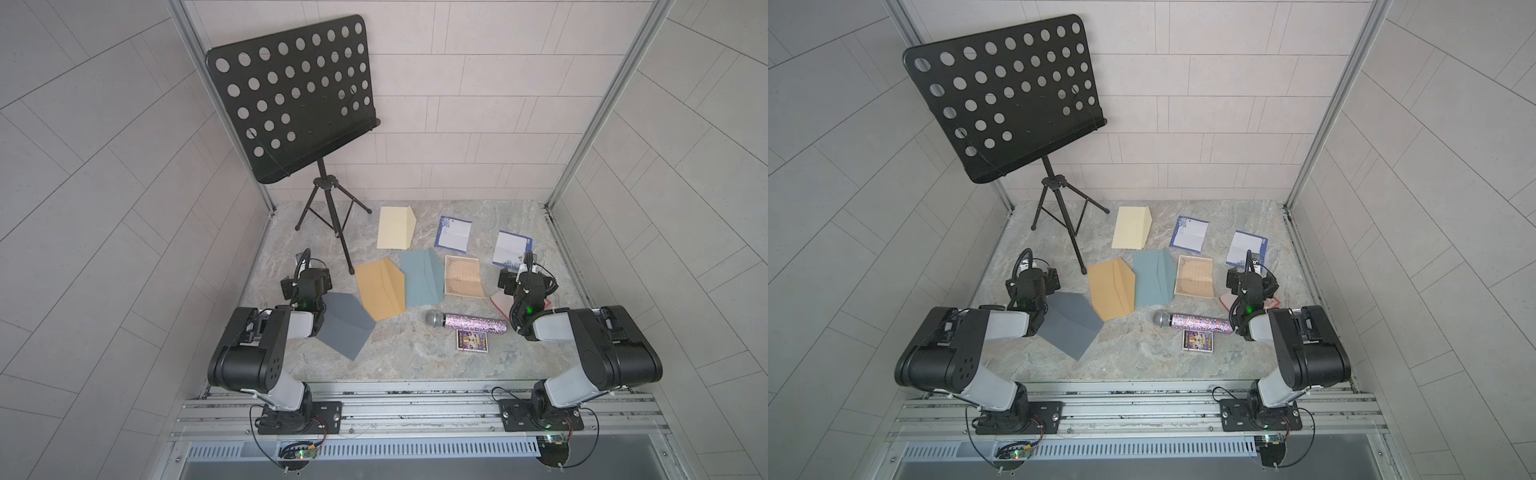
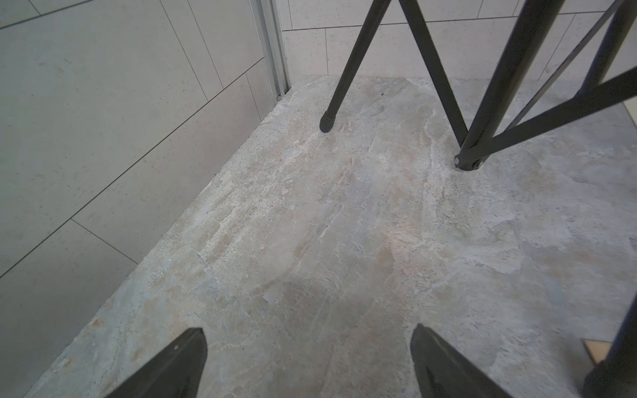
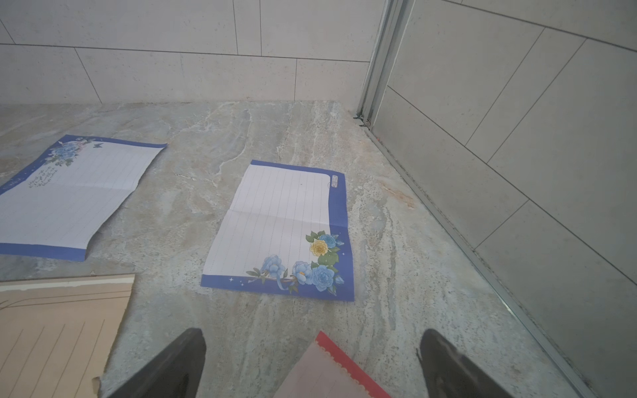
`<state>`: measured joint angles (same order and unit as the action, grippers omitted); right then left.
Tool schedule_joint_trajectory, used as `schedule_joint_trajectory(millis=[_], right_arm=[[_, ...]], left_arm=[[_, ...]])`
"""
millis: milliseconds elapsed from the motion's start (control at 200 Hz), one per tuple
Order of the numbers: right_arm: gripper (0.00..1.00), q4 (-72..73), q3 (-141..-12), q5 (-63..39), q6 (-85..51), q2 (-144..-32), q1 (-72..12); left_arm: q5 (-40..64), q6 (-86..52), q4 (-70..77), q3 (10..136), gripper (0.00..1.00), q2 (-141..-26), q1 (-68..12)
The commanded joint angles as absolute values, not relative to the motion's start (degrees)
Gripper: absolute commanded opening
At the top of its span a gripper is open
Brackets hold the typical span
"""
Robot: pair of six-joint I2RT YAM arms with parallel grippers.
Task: Take the letter paper out of the envelope
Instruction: Reset both arms
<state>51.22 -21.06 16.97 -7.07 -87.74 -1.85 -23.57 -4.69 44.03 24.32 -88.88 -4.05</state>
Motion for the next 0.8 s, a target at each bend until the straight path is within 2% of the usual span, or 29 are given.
schedule_joint_trajectory(millis=[0,795], right_arm=[[1.00,49.72,-21.70,18.11,-7.75,-88.07,-1.75],[1.00,50.10,-21.33,18.63,-7.61,-87.80,-2.10]], left_arm=[[-23.38,-5.01,44.11,24.26,1.00,-87.62,-4.09],[-23.29,-4.68,44.65,24.24,1.00,-87.71,-4.20]])
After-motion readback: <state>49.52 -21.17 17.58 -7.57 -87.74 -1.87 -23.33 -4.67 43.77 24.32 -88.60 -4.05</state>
